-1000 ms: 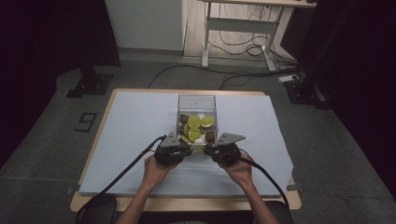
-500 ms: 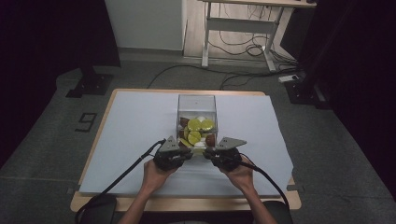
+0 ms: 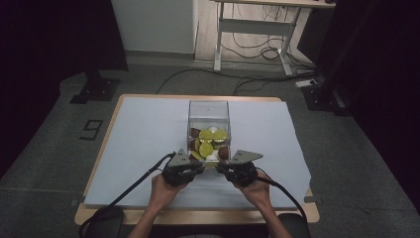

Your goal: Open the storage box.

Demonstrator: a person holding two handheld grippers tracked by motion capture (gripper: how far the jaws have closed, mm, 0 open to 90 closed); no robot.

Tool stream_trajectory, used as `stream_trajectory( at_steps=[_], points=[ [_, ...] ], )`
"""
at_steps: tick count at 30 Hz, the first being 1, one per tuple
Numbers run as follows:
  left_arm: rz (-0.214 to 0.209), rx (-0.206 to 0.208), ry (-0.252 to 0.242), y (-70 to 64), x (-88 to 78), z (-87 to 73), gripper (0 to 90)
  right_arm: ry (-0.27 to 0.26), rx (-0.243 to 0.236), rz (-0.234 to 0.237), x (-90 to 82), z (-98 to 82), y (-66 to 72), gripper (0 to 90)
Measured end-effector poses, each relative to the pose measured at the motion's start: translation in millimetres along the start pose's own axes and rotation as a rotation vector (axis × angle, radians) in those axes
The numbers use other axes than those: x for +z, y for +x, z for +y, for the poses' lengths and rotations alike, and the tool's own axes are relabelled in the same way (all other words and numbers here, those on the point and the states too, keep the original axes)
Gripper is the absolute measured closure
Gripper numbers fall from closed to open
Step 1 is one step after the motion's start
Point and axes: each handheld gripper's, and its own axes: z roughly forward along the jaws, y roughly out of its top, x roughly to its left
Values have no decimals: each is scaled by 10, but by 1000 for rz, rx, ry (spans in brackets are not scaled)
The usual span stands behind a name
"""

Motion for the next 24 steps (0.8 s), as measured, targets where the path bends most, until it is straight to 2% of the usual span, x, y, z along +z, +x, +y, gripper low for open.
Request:
stream_trajectory(
  at_steps=[7, 24],
  points=[
    [4, 7, -1, -57, -34, -32, 784, -1, -2, 9, -28, -24, 55, 810],
    [-15, -1, -11, -123, -86, -89, 785, -5, -6, 19, -74, -66, 145, 810]
  ],
)
